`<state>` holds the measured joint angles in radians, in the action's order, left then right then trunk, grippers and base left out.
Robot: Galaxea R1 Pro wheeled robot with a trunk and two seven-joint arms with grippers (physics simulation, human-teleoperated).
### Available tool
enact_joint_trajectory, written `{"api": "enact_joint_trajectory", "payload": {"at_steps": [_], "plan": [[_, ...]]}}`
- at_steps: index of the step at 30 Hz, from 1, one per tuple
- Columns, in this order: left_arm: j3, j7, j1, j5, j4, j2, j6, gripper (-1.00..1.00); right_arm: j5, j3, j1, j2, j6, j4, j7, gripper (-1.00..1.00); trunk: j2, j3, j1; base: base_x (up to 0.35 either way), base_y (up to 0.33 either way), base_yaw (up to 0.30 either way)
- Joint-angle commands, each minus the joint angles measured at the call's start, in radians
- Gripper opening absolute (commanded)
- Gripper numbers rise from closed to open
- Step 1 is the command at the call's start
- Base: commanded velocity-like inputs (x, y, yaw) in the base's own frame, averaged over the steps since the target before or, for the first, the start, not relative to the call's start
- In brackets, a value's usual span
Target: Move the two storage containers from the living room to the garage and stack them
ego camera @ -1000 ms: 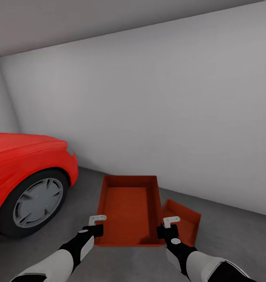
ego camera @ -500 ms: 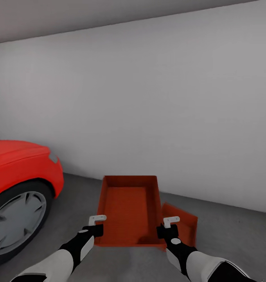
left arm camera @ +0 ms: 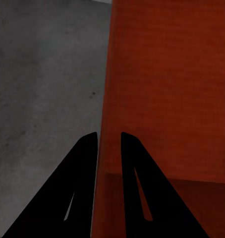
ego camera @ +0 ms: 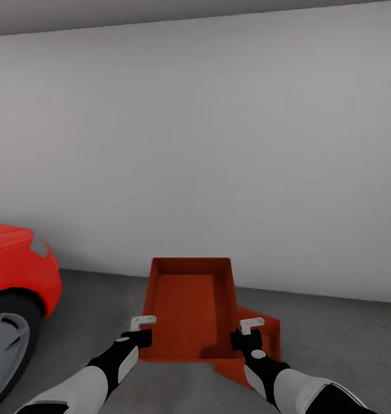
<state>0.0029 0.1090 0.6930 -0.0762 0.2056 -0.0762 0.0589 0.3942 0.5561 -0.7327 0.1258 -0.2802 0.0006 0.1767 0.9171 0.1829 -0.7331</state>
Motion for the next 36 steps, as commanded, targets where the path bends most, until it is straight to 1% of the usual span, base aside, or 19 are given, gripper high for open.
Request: {"api": "enact_joint_trajectory", "payload": {"at_steps": [1, 19, 27, 36], "plan": [[0.031, 0.009, 0.000, 0.006, 0.006, -0.001, -0.078, -1.00, -0.006, -0.025, -0.001, 0.003, 0.003, 0.001, -0.006, -1.00, 0.001, 0.001, -0.001, 0.304, 0.195, -0.276], [0.031, 0.009, 0.000, 0.006, 0.006, -0.001, -0.079, -1.00, -0.006, -0.025, -0.001, 0.003, 0.003, 0.001, -0.006, -1.00, 0.001, 0.001, -0.001, 0.304, 0.194, -0.277], [0.031, 0.009, 0.000, 0.006, 0.006, -0.001, -0.078, -1.00, -0.006, -0.025, -0.001, 0.003, 0.003, 0.001, -0.006, -1.00, 0.001, 0.001, -0.001, 0.286, 0.098, -0.283], [0.031, 0.009, 0.000, 0.006, 0.006, -0.001, -0.078, -1.00, -0.006, -0.025, -0.001, 0.003, 0.003, 0.001, -0.006, -1.00, 0.001, 0.001, -0.001, 0.048, 0.003, -0.283]]}}
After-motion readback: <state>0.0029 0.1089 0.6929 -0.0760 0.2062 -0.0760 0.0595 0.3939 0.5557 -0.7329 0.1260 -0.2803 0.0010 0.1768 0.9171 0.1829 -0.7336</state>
